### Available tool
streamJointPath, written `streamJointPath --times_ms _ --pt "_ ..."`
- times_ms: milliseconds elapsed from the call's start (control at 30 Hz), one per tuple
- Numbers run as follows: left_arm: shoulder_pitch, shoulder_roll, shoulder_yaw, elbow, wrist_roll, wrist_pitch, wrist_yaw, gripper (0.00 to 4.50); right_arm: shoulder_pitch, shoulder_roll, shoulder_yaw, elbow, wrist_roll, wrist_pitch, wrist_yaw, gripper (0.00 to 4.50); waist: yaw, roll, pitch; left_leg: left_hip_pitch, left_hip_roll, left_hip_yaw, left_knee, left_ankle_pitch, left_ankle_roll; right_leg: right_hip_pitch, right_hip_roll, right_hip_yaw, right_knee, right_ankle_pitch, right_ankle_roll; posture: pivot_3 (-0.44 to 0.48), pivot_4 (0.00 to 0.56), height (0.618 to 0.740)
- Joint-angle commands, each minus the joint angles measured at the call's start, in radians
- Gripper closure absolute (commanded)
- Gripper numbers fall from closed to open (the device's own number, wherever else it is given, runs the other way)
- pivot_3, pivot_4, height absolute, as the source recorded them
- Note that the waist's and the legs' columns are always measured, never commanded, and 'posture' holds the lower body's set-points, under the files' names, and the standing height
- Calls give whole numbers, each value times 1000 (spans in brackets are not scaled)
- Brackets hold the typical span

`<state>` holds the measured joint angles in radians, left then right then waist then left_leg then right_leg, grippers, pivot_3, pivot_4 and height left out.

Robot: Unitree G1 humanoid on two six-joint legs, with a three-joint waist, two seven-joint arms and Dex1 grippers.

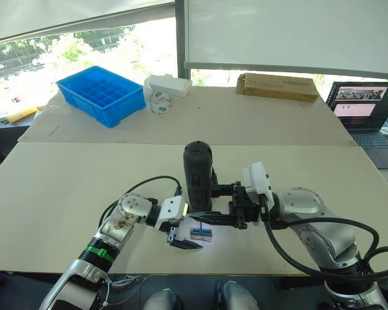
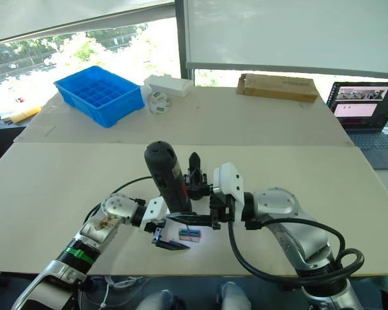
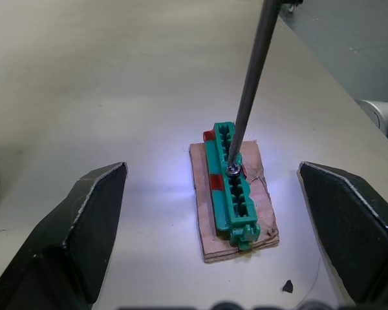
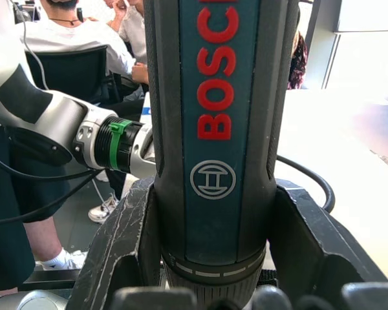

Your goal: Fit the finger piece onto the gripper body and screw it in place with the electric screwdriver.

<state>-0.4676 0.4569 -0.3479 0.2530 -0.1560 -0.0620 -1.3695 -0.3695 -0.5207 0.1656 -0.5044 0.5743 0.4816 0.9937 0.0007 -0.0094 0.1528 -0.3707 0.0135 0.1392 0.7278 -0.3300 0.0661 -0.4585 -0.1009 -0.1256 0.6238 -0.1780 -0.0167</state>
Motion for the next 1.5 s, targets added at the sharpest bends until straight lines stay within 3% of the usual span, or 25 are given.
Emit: streamJointPath --times_ms 33,1267,1500 --pt "-16 -3 5 -28 -6 -3 1 0 0 5 -11 -21 11 -34 3 2577 0 0 0 0 0 0 0 0 0 0 0 0 0 0 0 0 150 738" --pt "-15 -9 10 -22 -2 -6 23 0 -1 -2 8 -37 -4 -46 3 2577 0 0 0 1 0 0 0 0 0 1 0 0 0 0 0 0 150 738" --pt "51 47 85 -147 -61 86 67 0 -58 -10 -57 -90 114 46 -40 2577 -5 0 0 1 0 0 0 0 0 1 0 0 0 0 0 0 150 738"
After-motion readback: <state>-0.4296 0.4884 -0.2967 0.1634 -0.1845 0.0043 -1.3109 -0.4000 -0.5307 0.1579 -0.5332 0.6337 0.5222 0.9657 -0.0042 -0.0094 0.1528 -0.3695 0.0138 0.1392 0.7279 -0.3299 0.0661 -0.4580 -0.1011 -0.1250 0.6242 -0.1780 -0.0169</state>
